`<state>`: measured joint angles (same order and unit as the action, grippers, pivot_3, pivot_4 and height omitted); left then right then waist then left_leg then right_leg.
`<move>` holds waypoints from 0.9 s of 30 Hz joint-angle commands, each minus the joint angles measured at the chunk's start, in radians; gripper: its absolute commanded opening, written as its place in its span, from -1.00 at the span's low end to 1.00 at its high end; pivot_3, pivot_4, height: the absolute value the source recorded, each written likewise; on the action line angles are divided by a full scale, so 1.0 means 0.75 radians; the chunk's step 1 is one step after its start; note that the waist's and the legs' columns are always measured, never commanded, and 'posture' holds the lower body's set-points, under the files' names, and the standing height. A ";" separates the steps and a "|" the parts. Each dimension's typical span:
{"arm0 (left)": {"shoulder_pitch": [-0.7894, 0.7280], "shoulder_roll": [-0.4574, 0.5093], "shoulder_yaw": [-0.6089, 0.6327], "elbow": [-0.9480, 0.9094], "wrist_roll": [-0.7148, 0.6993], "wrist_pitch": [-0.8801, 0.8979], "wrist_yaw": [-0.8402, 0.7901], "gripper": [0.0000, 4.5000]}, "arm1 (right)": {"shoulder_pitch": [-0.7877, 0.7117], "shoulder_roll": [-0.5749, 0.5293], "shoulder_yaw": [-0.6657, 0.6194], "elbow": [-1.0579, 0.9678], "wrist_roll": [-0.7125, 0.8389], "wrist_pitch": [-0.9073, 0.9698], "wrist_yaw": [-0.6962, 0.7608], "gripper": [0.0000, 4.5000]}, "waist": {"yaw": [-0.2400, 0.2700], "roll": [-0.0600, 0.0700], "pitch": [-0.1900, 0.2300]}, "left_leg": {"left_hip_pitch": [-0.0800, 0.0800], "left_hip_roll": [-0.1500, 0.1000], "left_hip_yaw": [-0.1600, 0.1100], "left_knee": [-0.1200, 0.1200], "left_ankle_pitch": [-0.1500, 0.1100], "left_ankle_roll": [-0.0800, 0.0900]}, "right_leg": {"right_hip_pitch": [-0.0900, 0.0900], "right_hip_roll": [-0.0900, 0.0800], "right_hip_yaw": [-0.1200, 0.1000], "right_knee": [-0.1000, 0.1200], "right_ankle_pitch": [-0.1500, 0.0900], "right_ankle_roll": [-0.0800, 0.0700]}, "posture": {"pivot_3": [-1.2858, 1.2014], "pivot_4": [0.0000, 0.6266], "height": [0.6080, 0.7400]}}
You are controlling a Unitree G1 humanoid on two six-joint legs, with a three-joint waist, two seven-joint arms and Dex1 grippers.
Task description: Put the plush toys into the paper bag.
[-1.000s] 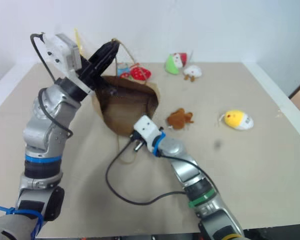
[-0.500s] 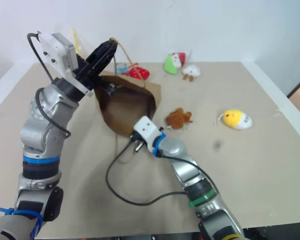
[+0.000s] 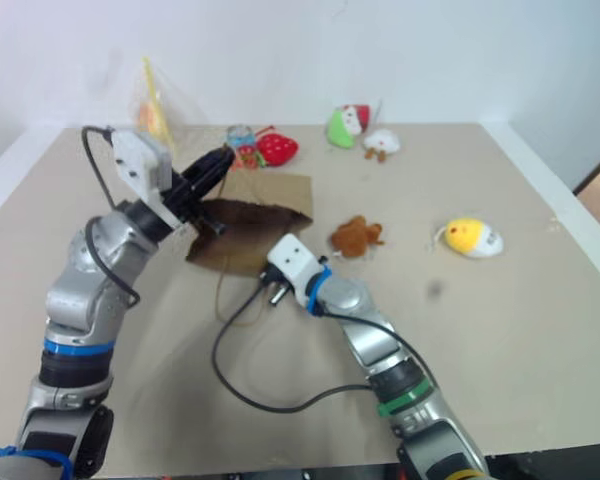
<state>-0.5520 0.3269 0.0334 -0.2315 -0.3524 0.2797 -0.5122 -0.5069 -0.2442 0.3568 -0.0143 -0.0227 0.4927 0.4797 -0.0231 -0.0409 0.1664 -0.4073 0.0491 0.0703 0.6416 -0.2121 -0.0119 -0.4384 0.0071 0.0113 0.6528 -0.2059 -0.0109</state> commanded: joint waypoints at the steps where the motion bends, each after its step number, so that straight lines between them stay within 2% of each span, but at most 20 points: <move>1: 0.023 0.004 0.012 -0.012 0.009 -0.033 0.001 -1.00 | -0.022 0.011 -0.054 -0.050 0.020 0.015 0.003 -0.99 | 0.000 0.000 0.000 | 0.000 0.000 0.000 0.000 0.000 0.000 | 0.000 0.000 0.000 0.000 0.000 0.000 | 0.03 -0.52 1.00; 9: 0.046 -0.013 -0.016 -0.055 0.006 -0.008 0.016 -1.00 | -0.020 0.032 -0.115 -0.078 0.077 0.072 0.015 -0.99 | 0.000 0.000 0.000 | 0.000 -0.001 0.002 0.000 0.000 0.000 | 0.000 -0.001 0.002 0.000 0.001 0.001 | 0.03 -0.52 1.00; 17: 0.066 -0.023 -0.060 -0.089 0.044 0.047 0.063 -1.00 | 0.076 -0.114 -0.246 -0.516 0.356 0.278 0.244 -0.99 | 0.001 0.000 0.000 | 0.000 -0.001 0.002 0.000 0.000 0.000 | 0.000 -0.001 0.003 0.000 0.000 0.001 | 0.03 -0.52 1.00; 21: 0.060 -0.022 -0.066 -0.086 0.048 0.056 0.059 -1.00 | 0.153 -0.279 -0.443 -0.793 0.617 0.449 0.386 -0.42 | 0.004 0.000 0.000 | 0.000 -0.001 0.002 0.000 0.000 0.000 | 0.000 -0.001 0.002 0.000 0.001 0.001 | 0.03 -0.52 1.00; 23: 0.056 -0.022 -0.067 -0.084 0.044 0.060 0.057 -1.00 | 0.175 -0.357 -0.573 -0.845 0.713 0.529 0.401 -0.01 | 0.003 -0.001 0.000 | 0.000 -0.001 0.001 0.000 0.000 0.000 | 0.000 -0.002 0.001 -0.001 0.000 0.001 | 0.03 -0.52 1.00; 24: 0.054 -0.021 -0.067 -0.084 0.041 0.061 0.055 -1.00 | 0.186 -0.394 -0.634 -0.847 0.749 0.563 0.404 0.07 | 0.003 -0.001 0.000 | 0.000 -0.002 0.001 0.000 0.000 0.000 | 0.000 -0.002 0.001 -0.001 0.001 0.001 | 0.03 -0.52 1.00; 25: 0.048 -0.024 -0.066 -0.086 0.035 0.066 0.056 -1.00 | 0.202 -0.436 -0.694 -0.801 0.725 0.545 0.400 0.13 | 0.003 -0.001 0.000 | 0.000 -0.002 0.001 0.000 0.000 0.000 | 0.000 -0.002 0.001 -0.001 0.001 0.001 | 0.03 -0.52 1.00; 27: 0.038 -0.035 -0.062 -0.092 0.021 0.074 0.061 -1.00 | 0.234 -0.532 -0.719 -0.666 0.588 0.414 0.398 0.55 | 0.003 -0.001 0.000 | 0.001 -0.002 0.002 0.000 0.000 0.000 | 0.001 -0.001 0.002 -0.001 0.001 0.002 | 0.03 -0.52 1.00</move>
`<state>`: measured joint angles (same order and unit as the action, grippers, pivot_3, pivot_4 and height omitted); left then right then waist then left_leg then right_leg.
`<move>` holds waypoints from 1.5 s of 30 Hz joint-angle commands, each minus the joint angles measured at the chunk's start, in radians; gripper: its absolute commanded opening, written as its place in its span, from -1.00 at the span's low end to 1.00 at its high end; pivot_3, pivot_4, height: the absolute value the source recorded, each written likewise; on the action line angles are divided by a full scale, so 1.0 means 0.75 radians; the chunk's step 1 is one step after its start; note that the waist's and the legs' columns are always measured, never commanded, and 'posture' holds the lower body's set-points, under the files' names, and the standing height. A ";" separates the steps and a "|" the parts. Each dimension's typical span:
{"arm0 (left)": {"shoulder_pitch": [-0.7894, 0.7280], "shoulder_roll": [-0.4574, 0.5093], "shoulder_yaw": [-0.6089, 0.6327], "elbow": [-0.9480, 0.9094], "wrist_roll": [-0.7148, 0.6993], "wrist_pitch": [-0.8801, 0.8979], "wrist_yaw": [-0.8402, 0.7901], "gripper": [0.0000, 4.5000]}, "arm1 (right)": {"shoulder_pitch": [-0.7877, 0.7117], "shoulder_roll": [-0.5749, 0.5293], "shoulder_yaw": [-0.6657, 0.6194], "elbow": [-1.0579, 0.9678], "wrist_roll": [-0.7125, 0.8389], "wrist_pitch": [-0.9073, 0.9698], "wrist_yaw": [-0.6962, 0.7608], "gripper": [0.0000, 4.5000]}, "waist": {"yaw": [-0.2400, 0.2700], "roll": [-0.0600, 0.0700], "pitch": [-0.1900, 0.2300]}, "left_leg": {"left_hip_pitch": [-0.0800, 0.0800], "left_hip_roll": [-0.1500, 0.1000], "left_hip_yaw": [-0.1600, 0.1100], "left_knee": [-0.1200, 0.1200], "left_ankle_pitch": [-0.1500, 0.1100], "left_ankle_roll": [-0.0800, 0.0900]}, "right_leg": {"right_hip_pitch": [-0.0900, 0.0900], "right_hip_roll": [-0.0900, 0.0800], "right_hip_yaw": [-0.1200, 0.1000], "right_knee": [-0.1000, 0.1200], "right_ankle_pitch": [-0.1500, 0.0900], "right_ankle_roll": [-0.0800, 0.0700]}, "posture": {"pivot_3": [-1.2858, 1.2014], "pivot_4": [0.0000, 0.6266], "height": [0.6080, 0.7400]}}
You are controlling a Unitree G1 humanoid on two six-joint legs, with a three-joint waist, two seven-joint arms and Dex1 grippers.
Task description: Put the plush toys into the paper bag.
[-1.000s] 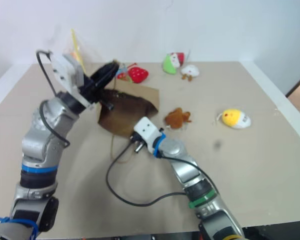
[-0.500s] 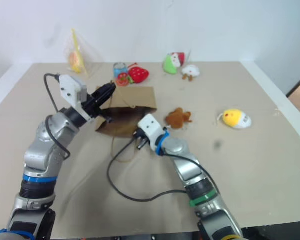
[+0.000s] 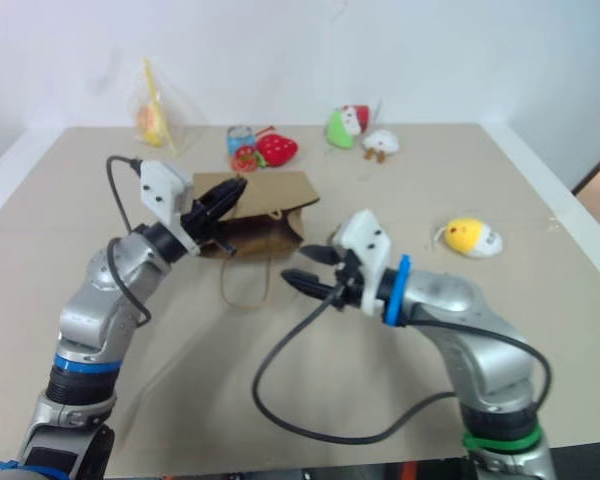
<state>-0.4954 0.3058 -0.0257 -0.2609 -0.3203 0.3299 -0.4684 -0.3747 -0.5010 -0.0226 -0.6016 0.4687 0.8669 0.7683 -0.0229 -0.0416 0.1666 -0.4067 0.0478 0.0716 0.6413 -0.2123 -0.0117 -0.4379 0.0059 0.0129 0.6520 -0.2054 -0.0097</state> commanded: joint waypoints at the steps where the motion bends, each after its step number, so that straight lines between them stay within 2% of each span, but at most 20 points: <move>1: -0.041 -0.011 0.019 -0.055 -0.027 0.011 0.005 -1.00 | 0.060 -0.227 -0.198 0.177 -0.118 -0.147 0.001 0.73 | 0.003 0.000 0.000 | 0.000 -0.002 -0.001 0.000 0.000 0.000 | 0.001 0.000 0.000 0.000 0.000 0.000 | 0.03 -0.52 1.00; 3: -0.046 -0.021 0.025 -0.062 -0.041 0.023 0.014 -1.00 | 0.042 -0.287 -0.114 0.318 -0.235 -0.270 -0.015 0.99 | 0.001 0.000 0.000 | 0.000 -0.002 0.000 0.000 0.000 0.000 | 0.001 0.000 0.002 0.000 0.000 0.000 | 0.03 -0.52 1.00; 6: -0.054 -0.040 0.046 -0.077 -0.078 0.066 0.035 -1.00 | -0.028 -0.295 0.019 0.531 -0.400 -0.453 -0.059 0.99 | -0.006 -0.001 0.000 | 0.002 -0.001 0.002 0.000 0.000 0.000 | 0.001 0.003 0.006 0.000 0.000 0.001 | 0.03 -0.52 1.00; 10: -0.076 -0.067 0.100 -0.085 -0.151 0.159 0.090 -1.00 | -0.126 -0.236 0.115 0.730 -0.489 -0.596 -0.084 0.99 | -0.009 -0.001 0.001 | 0.001 0.001 0.002 -0.001 0.000 0.000 | -0.001 0.006 0.006 0.000 0.000 0.000 | 0.03 -0.52 1.00; 25: -0.080 -0.067 0.106 -0.154 -0.228 0.303 0.134 -1.00 | -0.303 -0.096 0.256 1.095 -0.700 -0.936 -0.137 0.99 | -0.001 -0.001 0.001 | 0.000 -0.001 0.006 -0.001 0.000 0.000 | -0.001 0.003 0.009 -0.001 0.001 0.002 | 0.03 -0.52 1.00; 28: -0.084 -0.067 0.103 -0.157 -0.228 0.305 0.137 -1.00 | -0.301 -0.089 0.281 1.119 -0.733 -0.967 -0.132 0.68 | -0.001 -0.001 0.001 | 0.000 0.000 0.006 -0.001 0.000 0.000 | -0.001 0.003 0.009 -0.001 0.001 0.001 | 0.03 -0.52 1.00; 29: -0.085 -0.068 0.102 -0.158 -0.228 0.305 0.138 -1.00 | -0.297 -0.093 0.288 1.116 -0.742 -0.971 -0.129 0.48 | -0.001 -0.001 0.001 | 0.000 0.000 0.006 -0.002 0.000 0.000 | -0.001 0.003 0.009 -0.001 0.001 0.001 | 0.03 -0.52 1.00; 36: -0.118 -0.084 0.106 -0.145 -0.231 0.302 0.158 -1.00 | -0.246 -0.144 0.290 1.073 -0.815 -0.998 -0.116 -0.37 | 0.000 -0.001 0.001 | 0.000 0.000 0.006 -0.002 0.000 0.000 | -0.001 0.003 0.009 -0.001 0.001 0.001 | 0.03 -0.52 1.00; 37: -0.123 -0.083 0.107 -0.140 -0.231 0.299 0.157 -1.00 | -0.241 -0.152 0.287 1.065 -0.823 -0.998 -0.119 -0.57 | 0.000 -0.001 0.001 | 0.000 0.000 0.006 -0.001 0.000 0.000 | -0.001 0.003 0.009 -0.001 0.001 0.001 | 0.03 -0.52 1.00; 41: -0.132 -0.085 0.107 -0.128 -0.229 0.294 0.154 -1.00 | -0.220 -0.144 0.229 0.997 -0.783 -0.946 -0.129 -0.57 | 0.000 -0.001 0.001 | 0.000 -0.001 0.006 -0.001 0.000 0.000 | -0.001 0.002 0.009 -0.001 0.001 0.001 | 0.03 -0.52 1.00; 45: -0.126 -0.080 0.097 -0.118 -0.221 0.290 0.142 -1.00 | -0.207 -0.125 0.095 0.792 -0.595 -0.809 -0.084 -0.57 | -0.001 -0.001 0.001 | 0.000 -0.001 0.005 -0.001 0.000 0.000 | -0.001 0.002 0.009 -0.001 0.001 0.001 | 0.03 -0.52 1.00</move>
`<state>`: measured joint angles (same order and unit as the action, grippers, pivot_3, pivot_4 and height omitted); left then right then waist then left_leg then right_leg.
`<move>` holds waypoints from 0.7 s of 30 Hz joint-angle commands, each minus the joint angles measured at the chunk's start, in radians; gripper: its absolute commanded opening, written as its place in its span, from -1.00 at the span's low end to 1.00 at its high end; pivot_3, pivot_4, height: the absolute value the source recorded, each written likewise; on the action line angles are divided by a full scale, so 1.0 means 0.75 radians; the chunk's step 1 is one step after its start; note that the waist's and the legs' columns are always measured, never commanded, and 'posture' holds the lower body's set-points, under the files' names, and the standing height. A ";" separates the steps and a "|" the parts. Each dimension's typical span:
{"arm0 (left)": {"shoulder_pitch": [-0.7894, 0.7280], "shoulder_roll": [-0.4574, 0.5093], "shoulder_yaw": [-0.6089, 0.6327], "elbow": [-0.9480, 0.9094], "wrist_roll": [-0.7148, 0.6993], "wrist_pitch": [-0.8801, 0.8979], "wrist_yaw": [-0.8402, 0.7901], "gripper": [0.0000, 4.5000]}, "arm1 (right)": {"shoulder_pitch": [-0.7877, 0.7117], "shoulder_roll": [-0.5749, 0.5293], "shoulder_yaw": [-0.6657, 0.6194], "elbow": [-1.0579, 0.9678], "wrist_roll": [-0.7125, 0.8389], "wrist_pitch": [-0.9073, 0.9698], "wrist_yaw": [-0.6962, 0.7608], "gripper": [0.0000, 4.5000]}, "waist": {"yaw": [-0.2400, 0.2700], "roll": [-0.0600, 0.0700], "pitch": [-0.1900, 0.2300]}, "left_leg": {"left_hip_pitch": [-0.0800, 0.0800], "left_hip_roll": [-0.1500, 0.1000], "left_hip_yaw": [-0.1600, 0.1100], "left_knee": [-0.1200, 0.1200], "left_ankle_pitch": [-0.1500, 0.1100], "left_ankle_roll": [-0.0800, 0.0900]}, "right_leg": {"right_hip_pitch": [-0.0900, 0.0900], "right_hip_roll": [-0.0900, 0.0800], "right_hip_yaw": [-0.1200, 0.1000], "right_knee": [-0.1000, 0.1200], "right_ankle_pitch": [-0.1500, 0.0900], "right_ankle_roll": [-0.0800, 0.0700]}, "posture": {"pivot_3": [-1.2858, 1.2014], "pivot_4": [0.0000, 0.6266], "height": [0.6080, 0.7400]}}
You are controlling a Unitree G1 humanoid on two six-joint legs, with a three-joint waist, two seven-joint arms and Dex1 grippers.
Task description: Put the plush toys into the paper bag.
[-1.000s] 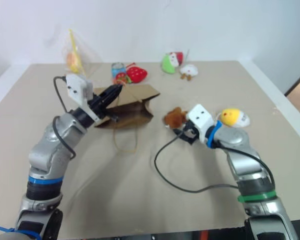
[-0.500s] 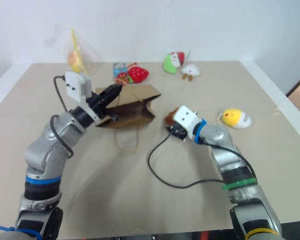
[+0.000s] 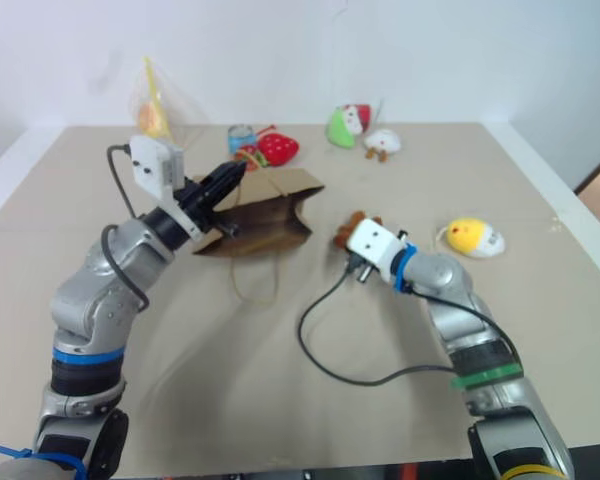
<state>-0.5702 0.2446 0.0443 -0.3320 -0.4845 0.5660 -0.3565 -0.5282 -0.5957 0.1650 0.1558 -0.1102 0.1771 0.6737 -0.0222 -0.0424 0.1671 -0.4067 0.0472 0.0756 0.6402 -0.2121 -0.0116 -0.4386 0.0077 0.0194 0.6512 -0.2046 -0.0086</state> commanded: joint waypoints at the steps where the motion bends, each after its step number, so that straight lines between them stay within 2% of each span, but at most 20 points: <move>1: -0.024 0.004 0.003 -0.021 0.001 -0.026 -0.010 -1.00 | -0.002 -0.004 -0.186 -0.285 0.236 0.159 0.070 -0.57 | -0.002 0.000 0.000 | 0.000 0.000 0.001 0.000 0.000 0.000 | -0.001 0.000 0.001 0.000 0.000 0.000 | 0.03 -0.52 1.00; 3: -0.023 0.008 -0.001 -0.019 0.004 -0.026 -0.014 -1.00 | -0.012 -0.025 -0.253 -0.420 0.378 0.259 0.144 -0.57 | -0.001 0.000 0.000 | 0.000 0.000 0.000 0.000 0.000 0.000 | 0.000 0.001 0.000 0.000 0.000 0.000 | 0.03 -0.52 1.00; 7: -0.019 0.016 -0.012 -0.018 0.014 -0.030 -0.025 -1.00 | -0.062 -0.073 -0.347 -0.734 0.820 0.661 0.283 -0.57 | -0.002 0.000 0.000 | 0.000 0.001 -0.001 0.000 0.000 0.000 | 0.000 0.001 0.000 0.000 0.000 0.000 | 0.03 -0.52 1.00; 12: -0.035 0.014 -0.011 -0.010 0.030 -0.041 -0.022 -1.00 | -0.069 -0.109 -0.325 -0.934 1.098 0.944 0.281 -0.57 | 0.000 -0.001 0.000 | 0.001 0.001 -0.002 0.000 0.000 0.000 | 0.001 0.001 -0.002 0.000 0.000 0.000 | 0.03 -0.52 1.00; 17: -0.051 0.002 -0.009 -0.014 0.040 -0.041 -0.010 -1.00 | -0.091 -0.011 -0.200 -0.958 1.118 0.977 0.200 -0.57 | -0.002 -0.001 -0.001 | 0.001 0.001 -0.001 0.001 0.000 0.000 | 0.001 0.002 0.000 0.000 0.000 0.000 | 0.03 -0.52 1.00; 21: -0.061 -0.005 -0.013 -0.039 0.032 -0.035 -0.007 -1.00 | -0.153 0.061 -0.041 -0.811 0.925 0.816 0.170 -0.57 | -0.003 -0.001 -0.001 | 0.000 0.001 -0.001 0.001 0.000 0.000 | 0.000 0.002 0.000 0.000 0.001 0.000 | 0.03 -0.52 1.00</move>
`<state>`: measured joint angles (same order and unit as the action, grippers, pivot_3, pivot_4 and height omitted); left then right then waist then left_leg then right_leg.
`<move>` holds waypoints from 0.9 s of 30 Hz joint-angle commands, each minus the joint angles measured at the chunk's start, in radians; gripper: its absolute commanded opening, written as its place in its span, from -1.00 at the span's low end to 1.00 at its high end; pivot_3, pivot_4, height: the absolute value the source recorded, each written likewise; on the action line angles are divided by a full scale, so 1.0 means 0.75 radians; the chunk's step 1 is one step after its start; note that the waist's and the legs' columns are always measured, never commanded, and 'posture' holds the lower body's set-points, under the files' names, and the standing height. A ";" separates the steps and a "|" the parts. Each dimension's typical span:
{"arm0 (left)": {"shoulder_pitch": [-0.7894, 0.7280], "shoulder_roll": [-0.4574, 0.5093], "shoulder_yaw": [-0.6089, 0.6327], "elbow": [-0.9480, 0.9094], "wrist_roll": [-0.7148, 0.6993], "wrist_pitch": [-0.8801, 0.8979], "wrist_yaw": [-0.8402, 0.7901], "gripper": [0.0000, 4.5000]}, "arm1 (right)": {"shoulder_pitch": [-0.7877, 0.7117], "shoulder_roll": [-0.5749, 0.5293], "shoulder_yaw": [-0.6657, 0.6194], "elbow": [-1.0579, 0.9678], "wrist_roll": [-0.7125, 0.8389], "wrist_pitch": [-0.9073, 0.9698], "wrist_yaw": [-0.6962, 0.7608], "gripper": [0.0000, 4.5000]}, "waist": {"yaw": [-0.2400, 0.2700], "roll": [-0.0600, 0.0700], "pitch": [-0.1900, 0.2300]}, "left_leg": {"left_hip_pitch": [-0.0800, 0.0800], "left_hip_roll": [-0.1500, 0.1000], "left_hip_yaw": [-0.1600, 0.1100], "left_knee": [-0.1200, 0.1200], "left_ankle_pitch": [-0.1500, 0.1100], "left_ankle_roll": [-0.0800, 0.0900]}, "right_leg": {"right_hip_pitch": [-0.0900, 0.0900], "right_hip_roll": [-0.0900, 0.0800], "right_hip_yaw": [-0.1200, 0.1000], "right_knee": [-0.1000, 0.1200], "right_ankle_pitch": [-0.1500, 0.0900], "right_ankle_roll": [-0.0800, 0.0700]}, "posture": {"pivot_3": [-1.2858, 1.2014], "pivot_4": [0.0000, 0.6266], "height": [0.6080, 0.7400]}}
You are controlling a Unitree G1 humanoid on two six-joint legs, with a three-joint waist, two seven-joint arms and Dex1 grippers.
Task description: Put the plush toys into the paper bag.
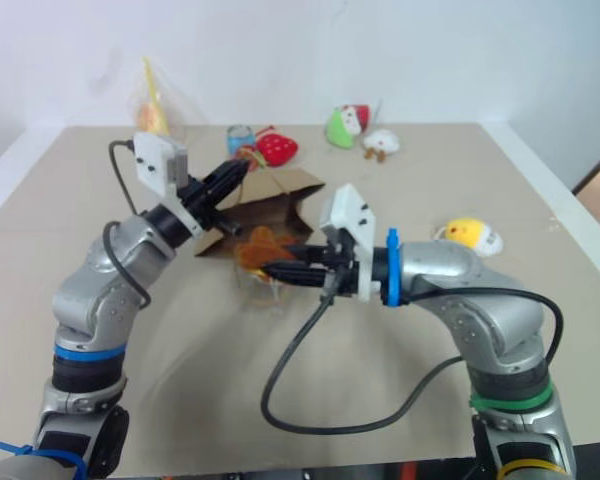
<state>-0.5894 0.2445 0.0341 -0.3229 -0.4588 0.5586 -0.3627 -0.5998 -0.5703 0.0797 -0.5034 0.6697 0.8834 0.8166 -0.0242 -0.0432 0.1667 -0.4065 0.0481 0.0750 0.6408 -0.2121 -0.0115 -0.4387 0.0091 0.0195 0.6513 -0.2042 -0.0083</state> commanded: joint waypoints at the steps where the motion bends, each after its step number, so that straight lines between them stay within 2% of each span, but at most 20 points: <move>1: -0.038 -0.006 -0.001 -0.056 -0.005 -0.023 0.002 -1.00 | -0.072 0.039 0.096 0.102 -0.152 -0.165 -0.021 -0.57 | 0.001 0.000 0.000 | 0.000 0.000 0.000 0.000 0.000 0.000 | 0.000 0.000 0.000 0.000 0.000 0.000 | 0.03 -0.52 1.00; 13: -0.041 -0.032 -0.015 -0.099 -0.028 -0.006 0.022 -1.00 | -0.221 0.219 0.280 0.505 -0.475 -0.512 -0.026 -0.57 | 0.001 0.000 0.000 | -0.001 0.000 0.000 0.000 0.000 0.000 | 0.000 0.000 0.000 0.000 0.000 0.000 | 0.03 -0.52 1.00; 23: -0.049 -0.041 -0.019 -0.107 -0.040 0.001 0.030 -1.00 | -0.356 0.346 0.338 0.902 -0.720 -0.815 -0.033 -0.57 | 0.001 0.000 0.000 | -0.001 0.001 0.001 0.000 0.000 0.000 | -0.001 0.000 0.000 0.000 0.001 -0.001 | 0.03 -0.52 1.00; 27: -0.050 -0.046 -0.023 -0.099 -0.040 -0.003 0.036 -1.00 | -0.382 0.392 0.312 0.993 -0.753 -0.868 -0.049 -0.01 | 0.001 0.000 0.000 | -0.001 0.000 0.001 0.000 0.000 0.000 | -0.001 -0.001 0.000 0.000 0.001 -0.001 | 0.03 -0.52 1.00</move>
<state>-0.6014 0.2120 0.0132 -0.3631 -0.4818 0.5666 -0.3361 -0.8551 -0.2848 0.3436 0.2373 0.1124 0.2662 0.7837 -0.0233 -0.0432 0.1667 -0.4076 0.0484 0.0758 0.6405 -0.2121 -0.0115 -0.4398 0.0086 0.0198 0.6512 -0.2036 -0.0090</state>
